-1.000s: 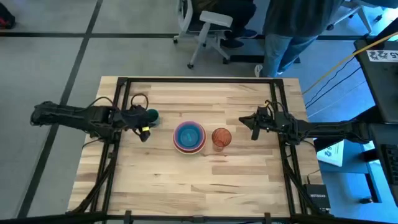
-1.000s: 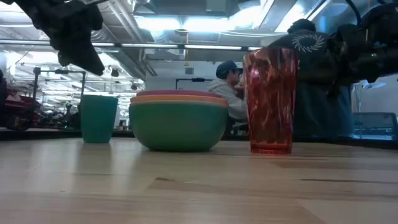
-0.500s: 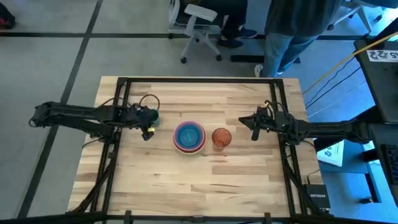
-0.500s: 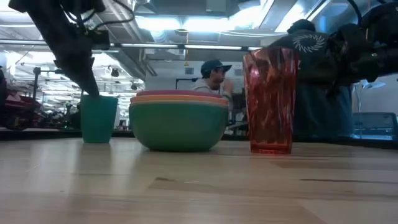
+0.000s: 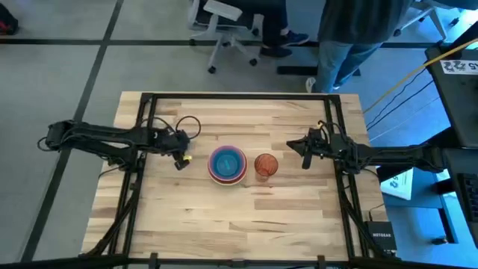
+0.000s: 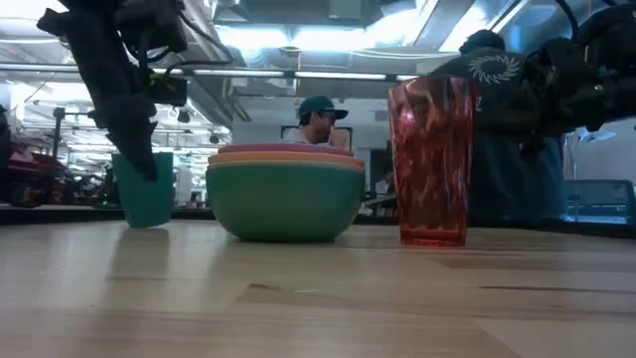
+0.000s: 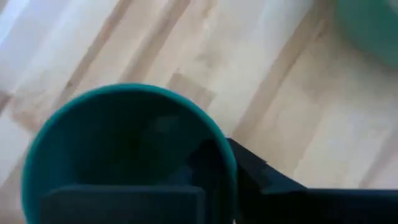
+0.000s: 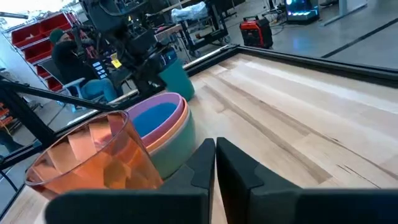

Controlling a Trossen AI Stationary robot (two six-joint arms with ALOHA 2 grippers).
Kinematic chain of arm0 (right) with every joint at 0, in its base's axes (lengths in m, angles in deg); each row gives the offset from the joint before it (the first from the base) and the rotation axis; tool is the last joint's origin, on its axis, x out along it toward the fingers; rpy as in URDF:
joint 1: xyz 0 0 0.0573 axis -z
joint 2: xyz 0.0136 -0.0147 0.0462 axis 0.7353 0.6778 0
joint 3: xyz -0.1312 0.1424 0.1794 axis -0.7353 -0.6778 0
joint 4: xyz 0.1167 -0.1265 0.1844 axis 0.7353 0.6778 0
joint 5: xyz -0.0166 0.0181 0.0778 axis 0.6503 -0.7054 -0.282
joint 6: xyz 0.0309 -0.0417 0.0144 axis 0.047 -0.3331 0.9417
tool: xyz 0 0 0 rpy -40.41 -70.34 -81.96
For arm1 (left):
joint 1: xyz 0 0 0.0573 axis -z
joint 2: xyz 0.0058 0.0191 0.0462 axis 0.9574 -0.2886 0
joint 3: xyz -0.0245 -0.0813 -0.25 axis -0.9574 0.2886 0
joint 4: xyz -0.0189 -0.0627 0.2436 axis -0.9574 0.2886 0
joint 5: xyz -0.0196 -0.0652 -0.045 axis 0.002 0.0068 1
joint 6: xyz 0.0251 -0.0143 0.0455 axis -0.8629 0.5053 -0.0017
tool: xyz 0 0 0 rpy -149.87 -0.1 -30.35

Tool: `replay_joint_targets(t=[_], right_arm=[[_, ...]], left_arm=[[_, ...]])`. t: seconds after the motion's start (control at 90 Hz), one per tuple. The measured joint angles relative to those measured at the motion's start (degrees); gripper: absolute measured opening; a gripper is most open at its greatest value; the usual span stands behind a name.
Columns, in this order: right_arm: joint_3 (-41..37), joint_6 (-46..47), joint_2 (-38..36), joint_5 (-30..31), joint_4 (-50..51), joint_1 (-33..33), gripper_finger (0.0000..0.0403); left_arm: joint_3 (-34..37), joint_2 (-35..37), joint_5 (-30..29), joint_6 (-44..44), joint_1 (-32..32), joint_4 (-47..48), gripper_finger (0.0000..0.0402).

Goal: Nest bowls inside each other
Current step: Stack the green cup on top of the brown cup

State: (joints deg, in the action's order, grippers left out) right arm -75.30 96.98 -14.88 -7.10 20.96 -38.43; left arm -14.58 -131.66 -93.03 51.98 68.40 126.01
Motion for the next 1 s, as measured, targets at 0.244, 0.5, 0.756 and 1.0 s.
replay_joint_targets(t=[0.244, 0.5, 0.756, 1.0], right_arm=[[0.0, 0.0, 0.0, 0.0, -0.1, 0.1, 0.0001], [0.0, 0.0, 0.0, 0.0, -0.1, 0.1, 0.0001], [0.0, 0.1, 0.0, 0.0, 0.0, 0.1, 0.0001], [0.0, 0.3, 0.0, -0.6, 1.3, 0.1, 0.0001]], left_arm=[[-5.3, 0.4, 1.0, -1.4, 0.6, -7.7, 0.0001], [-15.4, -1.3, 1.9, -15.3, 5.2, -24.4, 0.0], [-30.4, -15.9, 4.0, -25.3, 7.5, -24.0, 0.0], [-52.3, -32.6, 6.8, -29.7, 9.2, -5.8, 0.0]])
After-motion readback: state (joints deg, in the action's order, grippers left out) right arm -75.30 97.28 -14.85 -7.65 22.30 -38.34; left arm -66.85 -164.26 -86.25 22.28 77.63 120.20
